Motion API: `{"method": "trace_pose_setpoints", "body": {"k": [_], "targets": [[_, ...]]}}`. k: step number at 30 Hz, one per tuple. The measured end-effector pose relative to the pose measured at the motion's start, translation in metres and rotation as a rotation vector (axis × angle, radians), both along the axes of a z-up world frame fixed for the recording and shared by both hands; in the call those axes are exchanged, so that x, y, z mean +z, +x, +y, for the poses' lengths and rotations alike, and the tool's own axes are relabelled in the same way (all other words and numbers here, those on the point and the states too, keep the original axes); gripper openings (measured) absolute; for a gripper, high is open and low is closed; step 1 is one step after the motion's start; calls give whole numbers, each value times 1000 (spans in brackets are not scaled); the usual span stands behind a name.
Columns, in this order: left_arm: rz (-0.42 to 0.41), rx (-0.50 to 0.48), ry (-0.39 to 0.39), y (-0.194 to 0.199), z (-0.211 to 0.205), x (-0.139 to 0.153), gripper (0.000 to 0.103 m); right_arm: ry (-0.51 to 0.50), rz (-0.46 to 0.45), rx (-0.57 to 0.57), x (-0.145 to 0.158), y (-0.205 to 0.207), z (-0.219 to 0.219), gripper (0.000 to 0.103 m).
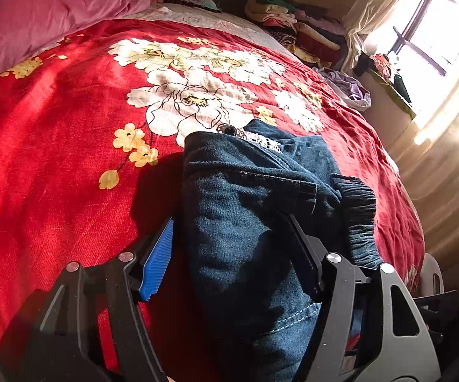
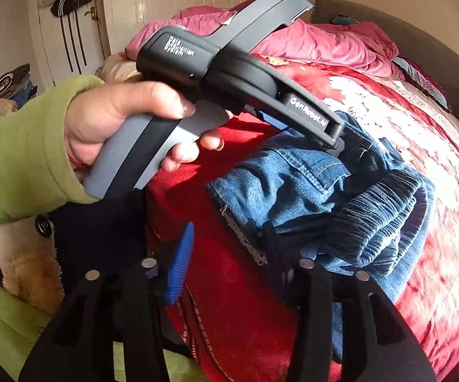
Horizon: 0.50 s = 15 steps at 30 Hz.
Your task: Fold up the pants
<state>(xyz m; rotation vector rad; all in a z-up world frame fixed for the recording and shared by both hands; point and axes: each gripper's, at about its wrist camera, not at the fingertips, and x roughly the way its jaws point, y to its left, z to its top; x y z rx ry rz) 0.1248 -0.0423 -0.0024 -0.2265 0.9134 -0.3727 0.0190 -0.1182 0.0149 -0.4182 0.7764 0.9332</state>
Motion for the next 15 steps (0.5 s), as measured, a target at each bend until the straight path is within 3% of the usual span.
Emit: {"method": "trace_pose_setpoints", "body": {"k": [6, 8, 12, 15], "targets": [[-18, 4, 14, -9, -1, 8, 64, 21, -12, -25, 12, 0, -10, 52], [-28, 6, 26, -12, -2, 11, 64, 34, -16, -35, 18, -5, -14, 62], [-43, 14, 37, -17, -3, 17, 67, 60, -31, -54, 28, 0, -23, 65], [-60, 21, 51, -22, -3, 21, 71, 85, -49, -87, 36, -1, -33, 74]]}}
